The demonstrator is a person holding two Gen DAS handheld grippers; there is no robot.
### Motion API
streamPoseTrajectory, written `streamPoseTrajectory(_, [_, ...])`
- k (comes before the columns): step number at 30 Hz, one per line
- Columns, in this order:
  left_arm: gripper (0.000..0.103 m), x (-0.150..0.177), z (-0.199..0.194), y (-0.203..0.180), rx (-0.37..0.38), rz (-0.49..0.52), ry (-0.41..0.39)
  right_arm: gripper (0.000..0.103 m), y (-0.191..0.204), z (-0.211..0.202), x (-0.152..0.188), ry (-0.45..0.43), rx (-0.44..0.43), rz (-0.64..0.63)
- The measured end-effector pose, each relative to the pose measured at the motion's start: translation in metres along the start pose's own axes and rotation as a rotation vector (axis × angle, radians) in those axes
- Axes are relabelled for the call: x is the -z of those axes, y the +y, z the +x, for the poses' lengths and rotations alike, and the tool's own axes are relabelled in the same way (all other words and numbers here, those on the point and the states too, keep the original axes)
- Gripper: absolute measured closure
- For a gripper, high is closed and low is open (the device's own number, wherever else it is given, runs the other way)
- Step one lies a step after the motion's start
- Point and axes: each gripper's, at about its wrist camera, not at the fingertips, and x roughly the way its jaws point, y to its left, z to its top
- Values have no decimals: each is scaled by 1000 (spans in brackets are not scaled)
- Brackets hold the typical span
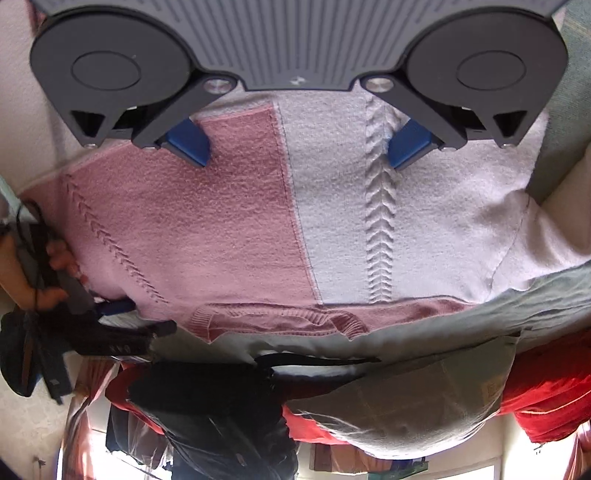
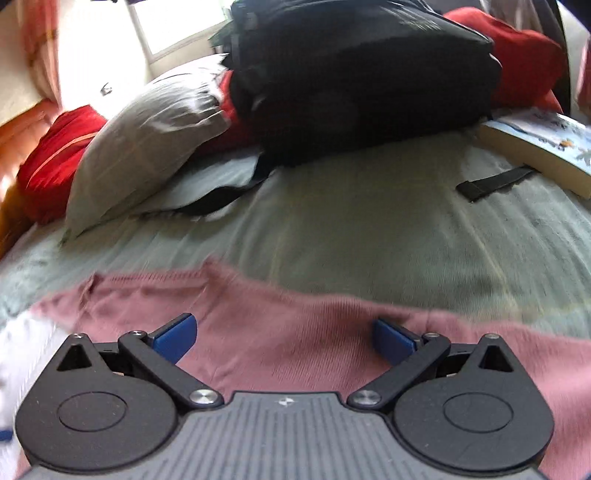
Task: Fold clothes
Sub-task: 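Move the right gripper across the sweater to the sleeve with the white cuff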
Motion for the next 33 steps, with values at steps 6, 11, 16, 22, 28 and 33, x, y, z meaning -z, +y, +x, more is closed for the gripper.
streamPoseTrajectory(6, [1,-3,-7,-1,-18,17,7,0,10,-20,-9,25,-10,-4])
streamPoseTrajectory(11, [1,-2,-25,-1,-64,41,-2,0,27,-34,3,49,-66,-43])
streamPoseTrajectory(16, [1,0,-34,1,-59,36,-4,0,39,2,11,92,-19,-113])
streamPoseTrajectory(22, [1,2,-42,-3,-76,45,16,0,39,8,-7,67,18,-50])
streamPoseTrajectory(28, [1,-1,-66,-19,-49,57,-12,0,34,-83,16,-5,-46,-98])
streamPoseTrajectory(33, [1,-1,-81,-43,-6,88,-16,0,-2,-176,63,-86,-52,-78])
